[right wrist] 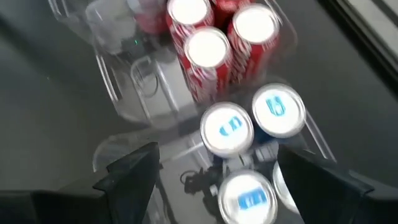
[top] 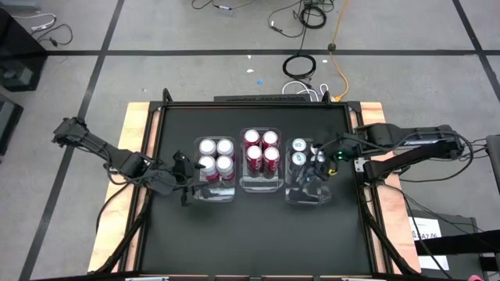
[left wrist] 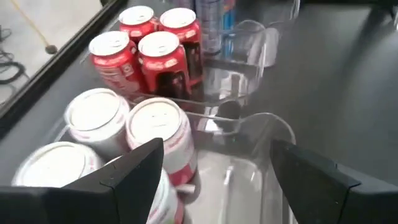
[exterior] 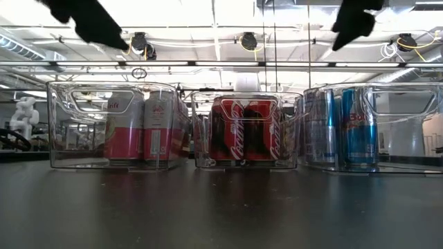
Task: Sort soda cans
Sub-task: Return to Home Position
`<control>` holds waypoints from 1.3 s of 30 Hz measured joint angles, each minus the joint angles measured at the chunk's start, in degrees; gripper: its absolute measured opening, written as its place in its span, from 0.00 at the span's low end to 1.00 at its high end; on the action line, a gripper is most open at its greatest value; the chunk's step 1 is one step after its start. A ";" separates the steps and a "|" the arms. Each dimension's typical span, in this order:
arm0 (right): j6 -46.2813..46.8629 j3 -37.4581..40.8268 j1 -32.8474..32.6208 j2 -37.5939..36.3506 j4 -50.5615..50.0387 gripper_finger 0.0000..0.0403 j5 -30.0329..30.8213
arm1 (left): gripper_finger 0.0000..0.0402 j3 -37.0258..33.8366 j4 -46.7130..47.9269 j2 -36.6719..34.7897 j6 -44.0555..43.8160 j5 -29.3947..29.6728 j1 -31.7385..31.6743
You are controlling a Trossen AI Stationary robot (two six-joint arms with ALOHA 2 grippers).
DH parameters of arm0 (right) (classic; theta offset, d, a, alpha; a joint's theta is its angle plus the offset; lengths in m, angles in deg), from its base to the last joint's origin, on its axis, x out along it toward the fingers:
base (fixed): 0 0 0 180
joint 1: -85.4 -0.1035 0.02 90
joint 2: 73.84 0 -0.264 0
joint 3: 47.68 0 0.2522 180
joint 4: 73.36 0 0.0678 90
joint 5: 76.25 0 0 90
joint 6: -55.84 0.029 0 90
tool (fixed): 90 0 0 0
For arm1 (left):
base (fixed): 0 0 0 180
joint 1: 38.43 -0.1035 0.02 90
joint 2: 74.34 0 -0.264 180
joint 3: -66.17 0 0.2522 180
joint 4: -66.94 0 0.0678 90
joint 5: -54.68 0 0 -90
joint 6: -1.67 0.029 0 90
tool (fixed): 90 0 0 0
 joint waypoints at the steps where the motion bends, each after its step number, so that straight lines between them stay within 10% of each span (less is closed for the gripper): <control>1: 1.18 0.00 -0.06 -0.52 -1.38 0.79 0.02 | 0.76 -2.43 -3.34 -0.70 0.53 -0.04 -0.35; 8: 5.33 0.04 -0.06 -1.33 -5.34 0.79 0.02 | 0.76 -20.81 -32.67 -12.74 10.67 -11.49 -5.22; 23: 6.24 0.04 -0.06 -1.04 -0.63 0.79 0.59 | 0.76 -31.84 -20.83 -45.07 19.57 -39.39 -30.17; 39: 10.87 0.35 -0.08 -0.70 -0.14 0.79 4.73 | 0.76 -41.76 -34.52 -53.98 24.59 -38.30 -33.65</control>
